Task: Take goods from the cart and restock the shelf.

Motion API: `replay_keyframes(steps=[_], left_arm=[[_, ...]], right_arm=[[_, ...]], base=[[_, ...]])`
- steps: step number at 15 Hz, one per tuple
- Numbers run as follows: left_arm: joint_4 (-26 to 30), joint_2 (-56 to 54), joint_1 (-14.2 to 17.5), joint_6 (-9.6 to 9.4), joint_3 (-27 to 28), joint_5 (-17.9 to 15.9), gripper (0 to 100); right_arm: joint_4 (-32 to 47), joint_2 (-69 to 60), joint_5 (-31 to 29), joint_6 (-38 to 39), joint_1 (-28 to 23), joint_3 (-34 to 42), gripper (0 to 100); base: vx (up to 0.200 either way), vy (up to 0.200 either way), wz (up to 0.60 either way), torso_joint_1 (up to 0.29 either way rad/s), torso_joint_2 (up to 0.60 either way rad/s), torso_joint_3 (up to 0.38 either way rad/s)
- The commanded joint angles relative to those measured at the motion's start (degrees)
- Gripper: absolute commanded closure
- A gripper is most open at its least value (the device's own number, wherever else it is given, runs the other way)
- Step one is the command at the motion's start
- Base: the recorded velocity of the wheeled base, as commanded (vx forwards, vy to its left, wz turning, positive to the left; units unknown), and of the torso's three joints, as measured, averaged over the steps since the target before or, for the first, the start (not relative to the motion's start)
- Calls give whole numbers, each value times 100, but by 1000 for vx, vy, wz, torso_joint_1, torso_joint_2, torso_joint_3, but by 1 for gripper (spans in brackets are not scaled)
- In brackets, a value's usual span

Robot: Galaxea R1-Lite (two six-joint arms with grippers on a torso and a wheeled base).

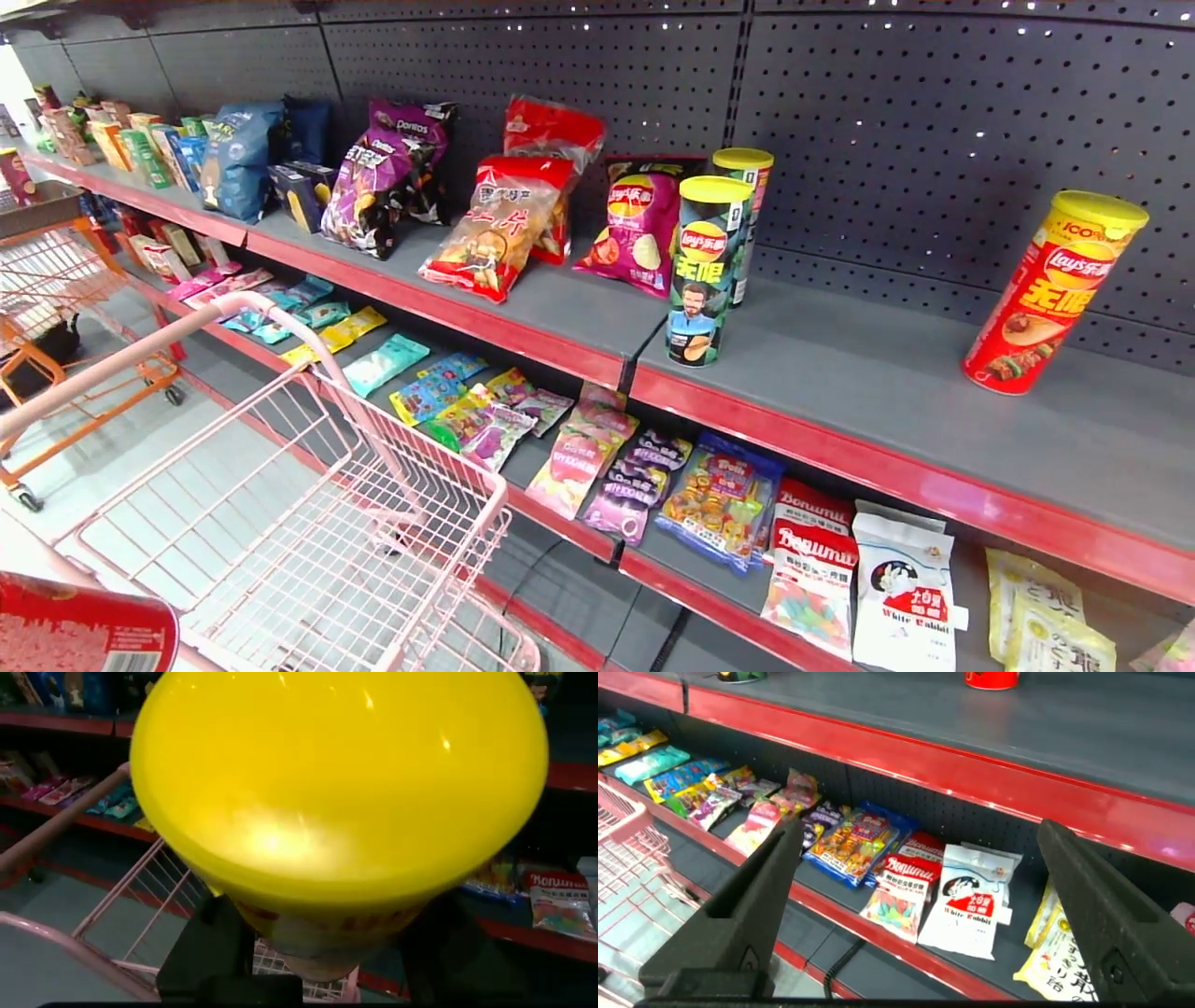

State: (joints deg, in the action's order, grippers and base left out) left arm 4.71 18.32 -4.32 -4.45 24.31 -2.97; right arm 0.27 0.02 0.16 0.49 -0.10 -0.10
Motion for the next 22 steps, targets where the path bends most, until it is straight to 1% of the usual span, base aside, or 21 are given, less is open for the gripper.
replay_keyframes(steps=[1, 4, 5, 6, 7, 10, 11, 12, 13, 18, 20, 22], left_arm=[[4, -48, -8, -3, -49, 7, 100], [13, -110, 1, -47, -110, 51, 100], [30, -83, 10, -135, -119, 122, 100], [48, -66, 10, -276, -119, 183, 100], [57, -66, 10, -381, -128, 183, 100], [57, -83, 10, -469, -119, 183, 100], [57, -110, 10, -566, -119, 192, 100], [57, -118, 10, -619, -119, 192, 100], [66, -118, 10, -680, -119, 218, 100], [118, -118, 10, -759, -119, 210, 100], [118, -233, -8, -812, -110, 157, 100], [241, -444, -25, -803, -110, 16, 100]], right_arm=[[0, -2, 11, -5, 1, 1, 0], [0, -2, 2, -5, 1, 1, 0], [0, 6, 2, -5, 1, 1, 0], [0, 6, 2, -5, 1, 1, 0], [0, -2, 2, -5, 1, 1, 0], [0, 6, 2, 4, 1, 1, 0], [0, 6, 2, -5, 1, 1, 0], [0, 6, 11, -5, 1, 1, 0], [0, -2, 11, -5, 1, 1, 0], [0, -2, 11, -5, 1, 1, 0], [0, 6, 11, -5, 1, 1, 0], [0, 6, 28, -49, 1, 1, 0]], base=[[0, 0, -600, 27, -46, -27], [0, 0, -600, 7, -12, -10], [0, 0, -600, 22, 2, -2], [0, 0, -600, 12, -7, 2], [0, 0, -600, 2, 2, 12], [0, 0, -600, -1, 1, 1], [0, 0, 0, 0, 0, 0], [0, 0, 0, 0, 0, 0], [200, 0, 0, 2, 2, 2], [200, 0, 0, 0, 0, 1], [0, 0, 0, 0, 0, 0], [0, 0, 0, 0, 0, 0]])
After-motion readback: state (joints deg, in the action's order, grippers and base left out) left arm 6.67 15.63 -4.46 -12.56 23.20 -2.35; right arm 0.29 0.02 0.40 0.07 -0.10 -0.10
